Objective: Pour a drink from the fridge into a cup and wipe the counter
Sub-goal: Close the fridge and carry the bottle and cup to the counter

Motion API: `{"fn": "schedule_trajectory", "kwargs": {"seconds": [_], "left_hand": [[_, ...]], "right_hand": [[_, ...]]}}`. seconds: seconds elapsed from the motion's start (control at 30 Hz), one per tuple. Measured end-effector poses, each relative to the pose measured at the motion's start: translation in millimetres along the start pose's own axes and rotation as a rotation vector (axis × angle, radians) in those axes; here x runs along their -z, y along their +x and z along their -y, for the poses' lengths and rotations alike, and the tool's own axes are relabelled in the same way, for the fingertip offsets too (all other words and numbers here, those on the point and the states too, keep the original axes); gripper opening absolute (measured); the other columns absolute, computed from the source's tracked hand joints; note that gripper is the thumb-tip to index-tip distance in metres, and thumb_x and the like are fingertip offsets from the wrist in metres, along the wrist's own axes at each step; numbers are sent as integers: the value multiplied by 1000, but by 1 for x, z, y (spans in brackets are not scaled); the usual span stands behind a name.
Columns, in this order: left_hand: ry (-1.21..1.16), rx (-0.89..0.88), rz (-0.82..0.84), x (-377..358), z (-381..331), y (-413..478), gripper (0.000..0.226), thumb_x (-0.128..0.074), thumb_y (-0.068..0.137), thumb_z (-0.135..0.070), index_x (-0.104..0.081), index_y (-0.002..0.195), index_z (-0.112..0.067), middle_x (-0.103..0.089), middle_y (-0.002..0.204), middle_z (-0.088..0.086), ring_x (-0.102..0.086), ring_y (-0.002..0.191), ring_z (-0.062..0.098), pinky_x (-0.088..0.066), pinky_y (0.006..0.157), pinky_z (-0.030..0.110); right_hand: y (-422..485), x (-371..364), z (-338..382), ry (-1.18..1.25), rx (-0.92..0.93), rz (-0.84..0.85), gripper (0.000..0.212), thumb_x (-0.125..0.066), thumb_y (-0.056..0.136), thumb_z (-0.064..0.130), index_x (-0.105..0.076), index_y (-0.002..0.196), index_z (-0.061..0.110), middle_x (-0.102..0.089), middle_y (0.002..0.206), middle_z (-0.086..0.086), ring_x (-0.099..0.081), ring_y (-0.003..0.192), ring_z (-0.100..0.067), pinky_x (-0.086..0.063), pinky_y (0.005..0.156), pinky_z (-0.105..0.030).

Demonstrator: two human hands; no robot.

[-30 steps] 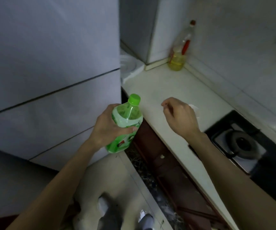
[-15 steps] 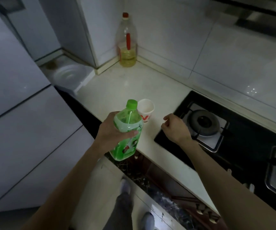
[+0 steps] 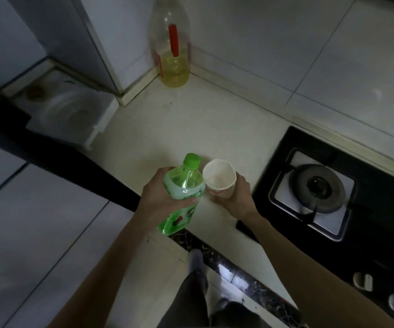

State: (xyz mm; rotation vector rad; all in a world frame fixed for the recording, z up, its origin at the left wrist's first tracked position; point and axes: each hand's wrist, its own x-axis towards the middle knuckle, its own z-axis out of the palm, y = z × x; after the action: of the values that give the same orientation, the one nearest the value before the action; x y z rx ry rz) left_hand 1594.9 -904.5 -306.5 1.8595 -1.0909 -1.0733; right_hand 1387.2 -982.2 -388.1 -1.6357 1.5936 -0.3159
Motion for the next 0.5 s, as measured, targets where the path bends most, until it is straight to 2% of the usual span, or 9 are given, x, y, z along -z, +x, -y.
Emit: {"fn": "schedule_trajectory", "kwargs": {"seconds": [0.03,0.13,0.2,0.3,0.37,0.43,0.5], "left_hand": [[14,-1,6,2,0,5,82,-89,38,-51,-55,111,-39,-68,106,-13,-65,97,5,-55,87,31],[46,-10,29,3,-1,18,79,-96,48,-33,-54,115,-34,-66,105,-14,-62,96,0,-52,83,24],[51,-16,38,3,-3,25,77,-96,52,-26,-55,117,-30,-66,106,-13,-62,97,-1,-52,83,24],[60,-33,65,-1,-9,30,78,-96,53,-25,-55,119,-28,-66,106,-14,-62,97,-2,-52,83,24],[71,-53,84,-6,-16,32,78,-95,54,-26,-54,120,-27,-66,107,-13,-61,97,-2,-51,83,22],[81,-77,111,-12,-26,34,78,-95,54,-26,-54,120,-27,-65,107,-15,-60,97,-4,-49,81,18],[94,-108,140,-21,-37,34,77,-94,55,-26,-54,119,-28,-63,105,-19,-58,95,-9,-46,78,12]], "right_hand": [[3,-5,-1,36,-13,-25,98,-89,56,45,-42,138,16,-49,132,-2,-42,124,-22,-37,96,-27],[13,-18,-7,170,-60,-102,87,-84,48,60,-52,122,26,-60,118,2,-58,110,-20,-54,87,-37],[14,-17,-1,258,-66,-133,82,-84,49,57,-50,117,27,-60,116,0,-61,104,-17,-55,81,-35],[11,-12,7,353,-99,-141,85,-89,59,38,-44,128,19,-56,120,-1,-59,105,-16,-51,75,-22],[9,-8,6,386,-107,-156,81,-89,65,27,-42,131,14,-56,117,3,-58,105,-15,-48,74,-18],[5,0,6,429,-110,-188,80,-89,66,27,-41,130,16,-57,115,6,-59,106,-15,-48,77,-18],[-5,13,5,447,-112,-226,80,-87,68,27,-40,132,16,-56,115,8,-58,104,-11,-44,73,-6]]}}
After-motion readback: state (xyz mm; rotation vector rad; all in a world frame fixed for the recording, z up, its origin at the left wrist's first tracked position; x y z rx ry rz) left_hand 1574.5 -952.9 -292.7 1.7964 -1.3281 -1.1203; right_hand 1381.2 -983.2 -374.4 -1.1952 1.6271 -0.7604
